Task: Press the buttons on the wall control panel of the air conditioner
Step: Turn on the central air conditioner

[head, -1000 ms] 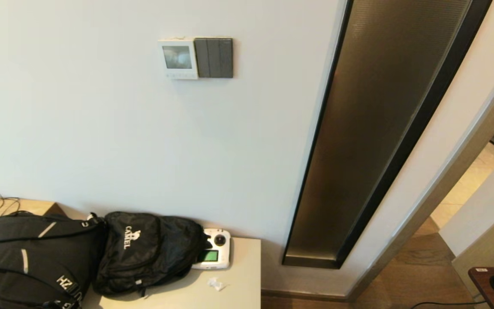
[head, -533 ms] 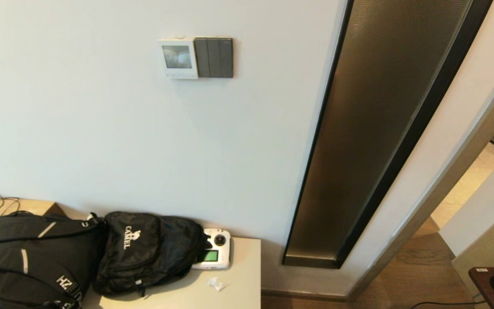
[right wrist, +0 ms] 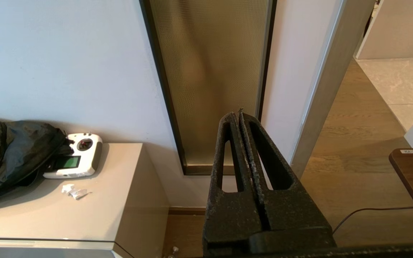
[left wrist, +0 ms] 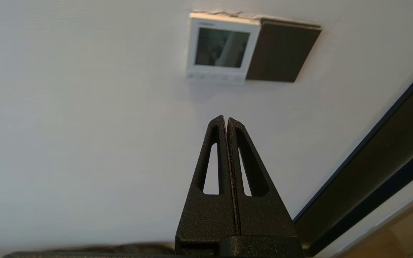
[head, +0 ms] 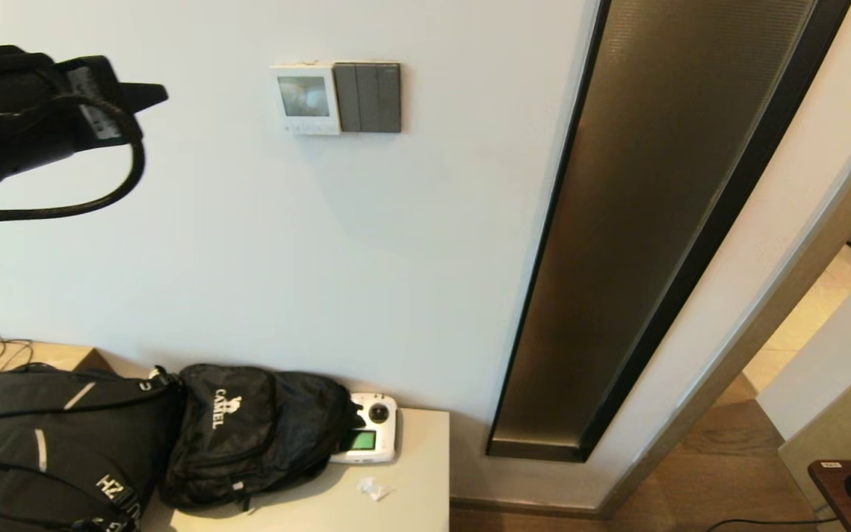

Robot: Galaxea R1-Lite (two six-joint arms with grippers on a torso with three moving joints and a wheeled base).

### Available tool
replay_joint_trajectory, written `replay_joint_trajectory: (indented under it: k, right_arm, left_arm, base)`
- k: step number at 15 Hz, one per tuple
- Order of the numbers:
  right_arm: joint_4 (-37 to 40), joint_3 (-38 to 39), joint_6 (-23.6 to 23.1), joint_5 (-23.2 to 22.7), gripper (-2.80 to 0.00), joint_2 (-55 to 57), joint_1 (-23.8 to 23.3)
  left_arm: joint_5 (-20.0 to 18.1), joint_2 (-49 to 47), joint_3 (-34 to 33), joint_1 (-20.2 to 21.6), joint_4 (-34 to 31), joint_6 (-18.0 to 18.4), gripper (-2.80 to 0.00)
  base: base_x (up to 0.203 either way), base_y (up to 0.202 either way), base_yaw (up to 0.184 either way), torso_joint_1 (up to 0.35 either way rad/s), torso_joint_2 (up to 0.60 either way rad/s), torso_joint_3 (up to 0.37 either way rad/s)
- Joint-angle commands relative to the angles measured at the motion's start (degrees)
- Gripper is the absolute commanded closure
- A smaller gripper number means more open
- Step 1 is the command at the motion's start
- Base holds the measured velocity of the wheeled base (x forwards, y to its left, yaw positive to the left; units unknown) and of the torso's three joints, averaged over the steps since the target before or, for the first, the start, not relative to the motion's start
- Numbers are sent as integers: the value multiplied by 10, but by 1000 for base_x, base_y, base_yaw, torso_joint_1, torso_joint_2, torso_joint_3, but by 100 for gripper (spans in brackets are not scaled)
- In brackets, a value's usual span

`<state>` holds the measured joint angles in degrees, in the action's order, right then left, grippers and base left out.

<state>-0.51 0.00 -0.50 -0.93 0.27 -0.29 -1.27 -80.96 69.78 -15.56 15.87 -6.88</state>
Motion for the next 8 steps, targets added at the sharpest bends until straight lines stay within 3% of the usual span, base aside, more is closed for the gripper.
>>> replay_joint_trajectory:
  k: [1,4,8]
  right_arm:
    - [0,0,0,0,0,1,0]
    - [0,0,0,0,0,1,-1]
    - [0,0,0,0,0,1,0]
  left_arm:
    - [16,-86,34,-39,24,-5,0]
    - [30,-154,73,-68,69,-6,0]
    - [30,-236,157,-82,77,-5,0]
  base:
    - [0,0,0,0,0,0]
    - [0,0,0,0,0,0]
    - [0,0,0,0,0,0]
